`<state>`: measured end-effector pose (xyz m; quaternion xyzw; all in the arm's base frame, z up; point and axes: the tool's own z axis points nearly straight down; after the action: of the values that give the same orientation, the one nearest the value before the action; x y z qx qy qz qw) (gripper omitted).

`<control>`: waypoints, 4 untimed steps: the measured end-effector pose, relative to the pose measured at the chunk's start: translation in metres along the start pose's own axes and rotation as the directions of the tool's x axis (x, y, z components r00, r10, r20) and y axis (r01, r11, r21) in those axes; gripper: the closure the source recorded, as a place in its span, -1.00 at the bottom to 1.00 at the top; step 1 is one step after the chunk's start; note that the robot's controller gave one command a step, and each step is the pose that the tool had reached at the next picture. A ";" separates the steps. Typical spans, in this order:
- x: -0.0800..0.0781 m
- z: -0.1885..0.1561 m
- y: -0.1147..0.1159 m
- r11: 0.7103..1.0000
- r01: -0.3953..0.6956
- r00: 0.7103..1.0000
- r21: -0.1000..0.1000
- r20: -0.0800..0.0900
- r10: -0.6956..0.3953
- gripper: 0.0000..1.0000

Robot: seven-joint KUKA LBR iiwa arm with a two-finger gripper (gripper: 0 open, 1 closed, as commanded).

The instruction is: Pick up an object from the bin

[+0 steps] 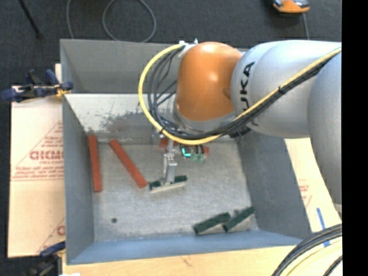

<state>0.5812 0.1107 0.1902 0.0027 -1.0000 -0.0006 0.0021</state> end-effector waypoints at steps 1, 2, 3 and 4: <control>-0.037 0.123 0.048 0.983 -0.186 0.983 -0.001 0.004 0.186 -1.00; -0.055 0.088 0.035 0.965 -0.264 0.965 -0.003 0.011 0.264 -1.00; -0.046 0.078 0.051 0.811 -0.585 0.811 -0.006 0.008 0.585 -1.00; -0.061 0.121 0.040 0.630 -0.777 0.630 -0.006 0.006 0.777 -1.00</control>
Offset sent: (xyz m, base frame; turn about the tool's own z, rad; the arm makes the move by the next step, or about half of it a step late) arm 0.0360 0.0479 -0.1202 0.1903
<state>0.6412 0.1516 0.0691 -0.4279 -0.9038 -0.0009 -0.0020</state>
